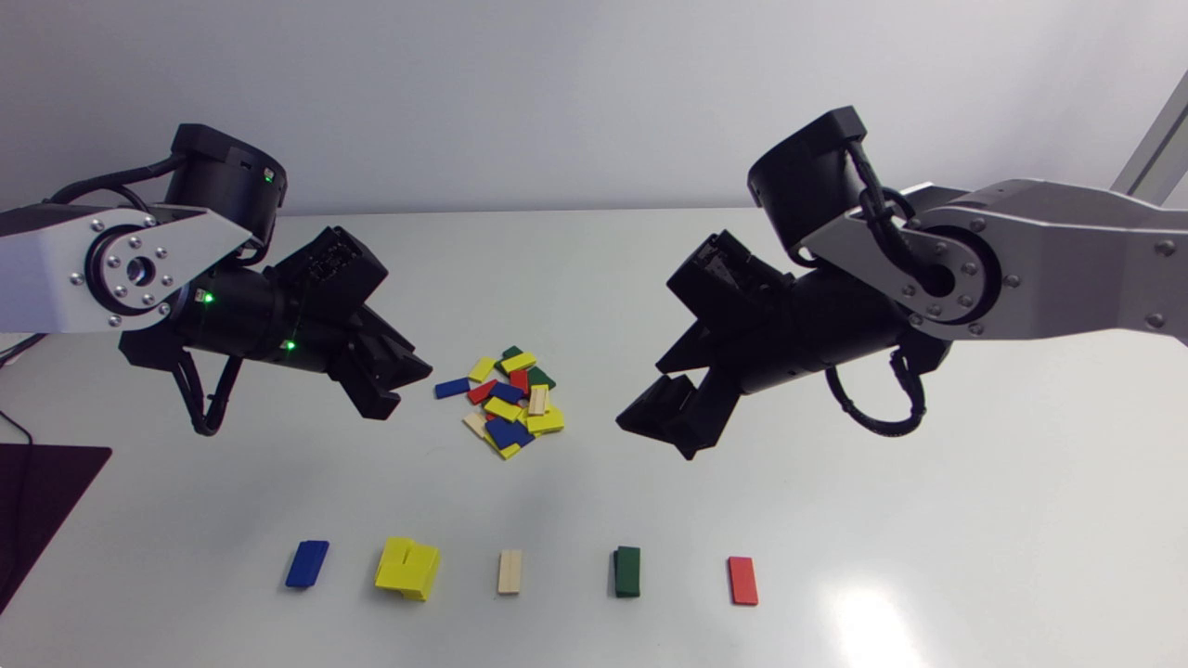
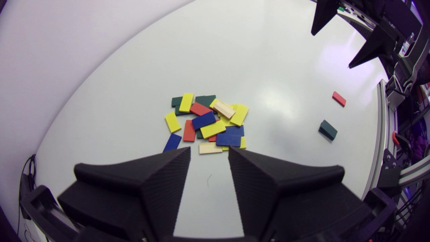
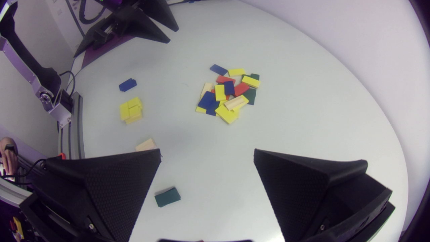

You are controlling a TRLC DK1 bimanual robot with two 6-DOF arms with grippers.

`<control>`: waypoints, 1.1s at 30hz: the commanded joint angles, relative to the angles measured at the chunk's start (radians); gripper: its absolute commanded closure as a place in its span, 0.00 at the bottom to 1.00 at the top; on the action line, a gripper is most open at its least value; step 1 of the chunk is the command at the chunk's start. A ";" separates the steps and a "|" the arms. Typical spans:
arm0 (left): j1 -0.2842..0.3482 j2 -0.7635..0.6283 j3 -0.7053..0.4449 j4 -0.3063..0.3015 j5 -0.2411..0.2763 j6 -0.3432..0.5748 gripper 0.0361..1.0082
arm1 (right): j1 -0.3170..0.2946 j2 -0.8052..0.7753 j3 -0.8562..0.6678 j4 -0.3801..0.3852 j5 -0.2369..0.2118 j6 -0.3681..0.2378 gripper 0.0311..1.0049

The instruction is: Take domino bricks one by one from the mixed stack on the table and place each onto the existing stack of the same color.

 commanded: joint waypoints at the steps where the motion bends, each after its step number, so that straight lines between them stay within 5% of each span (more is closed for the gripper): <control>1: -0.001 -0.011 0.032 -0.005 0.001 -0.005 0.05 | 0.007 -0.022 -0.029 0.003 -0.007 -0.016 0.04; 15: 0.026 0.150 0.137 0.025 -0.010 -0.028 0.02 | 0.018 -0.031 -0.014 0.001 -0.007 -0.008 0.04; 33: 0.019 0.478 0.354 0.059 -0.119 -0.087 0.04 | 0.018 -0.022 -0.008 -0.002 -0.007 -0.012 0.04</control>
